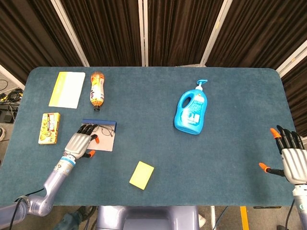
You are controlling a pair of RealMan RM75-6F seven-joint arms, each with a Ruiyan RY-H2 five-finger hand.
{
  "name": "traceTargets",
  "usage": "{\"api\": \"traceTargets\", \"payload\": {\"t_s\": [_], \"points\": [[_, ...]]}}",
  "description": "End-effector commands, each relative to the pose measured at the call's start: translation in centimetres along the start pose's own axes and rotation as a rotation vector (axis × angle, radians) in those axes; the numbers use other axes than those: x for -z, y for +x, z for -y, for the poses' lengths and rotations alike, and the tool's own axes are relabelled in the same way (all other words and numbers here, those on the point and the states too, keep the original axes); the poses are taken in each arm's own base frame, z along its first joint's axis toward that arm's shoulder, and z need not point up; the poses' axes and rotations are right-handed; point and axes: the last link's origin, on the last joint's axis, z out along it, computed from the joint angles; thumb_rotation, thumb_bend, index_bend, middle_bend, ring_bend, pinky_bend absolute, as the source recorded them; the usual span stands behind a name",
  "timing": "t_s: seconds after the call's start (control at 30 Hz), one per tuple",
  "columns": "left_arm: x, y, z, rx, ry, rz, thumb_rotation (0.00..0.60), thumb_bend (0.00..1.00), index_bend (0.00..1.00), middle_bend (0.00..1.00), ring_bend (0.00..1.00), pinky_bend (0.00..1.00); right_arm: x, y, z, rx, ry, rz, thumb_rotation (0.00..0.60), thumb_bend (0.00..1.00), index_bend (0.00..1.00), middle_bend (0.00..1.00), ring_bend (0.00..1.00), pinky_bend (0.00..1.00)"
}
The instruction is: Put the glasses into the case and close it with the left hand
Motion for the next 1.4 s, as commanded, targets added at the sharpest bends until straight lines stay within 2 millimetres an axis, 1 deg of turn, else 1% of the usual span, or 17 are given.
{"api": "traceTargets", "payload": {"t_s": [0.03, 0.47, 0.53, 0.7, 0.9, 1.4], "points": [[-0.2, -0.4, 0.0, 0.002, 0.003, 0.005, 0.6, 0.33, 0.41, 0.0, 0.0, 0.0, 0.0, 0.0, 0.0, -0.001, -0.001, 0.002, 0.6, 0.0, 0.0, 0.0, 0.0, 0.0], [-0.6, -1.1, -0.1, 0.011, 0.0, 0.003, 0.6, 0.33, 0.4, 0.0, 0.0, 0.0, 0.0, -0.1, 0.0, 0.001, -0.001, 0.002, 0.6, 0.0, 0.0, 0.0, 0.0, 0.0], [-0.7, -1.2, 0.0, 0.011, -0.001, 0.004, 0.6, 0.35, 0.4, 0.0, 0.0, 0.0, 0.0, -0.1, 0.0, 0.002, -0.001, 0.003, 0.6, 0.0, 0.0, 0.0, 0.0, 0.0], [-0.7, -1.1, 0.0, 0.015, -0.004, 0.003, 0.6, 0.47, 0.4, 0.0, 0.0, 0.0, -0.1, -0.1, 0.0, 0.0, -0.001, 0.004, 0.6, 0.0, 0.0, 0.0, 0.0, 0.0], [-0.6, -0.7, 0.1, 0.007, -0.009, -0.007, 0.6, 0.51, 0.4, 0.0, 0.0, 0.0, 0.0, -0.2, 0.0, 0.001, 0.0, 0.006, 0.6, 0.0, 0.0, 0.0, 0.0, 0.0], [-0.7, -0.2, 0.1, -0.003, -0.007, -0.016, 0.6, 0.52, 0.39, 0.0, 0.0, 0.0, -0.1, -0.2, 0.0, 0.001, 0.0, 0.008, 0.6, 0.0, 0.0, 0.0, 0.0, 0.0]]}}
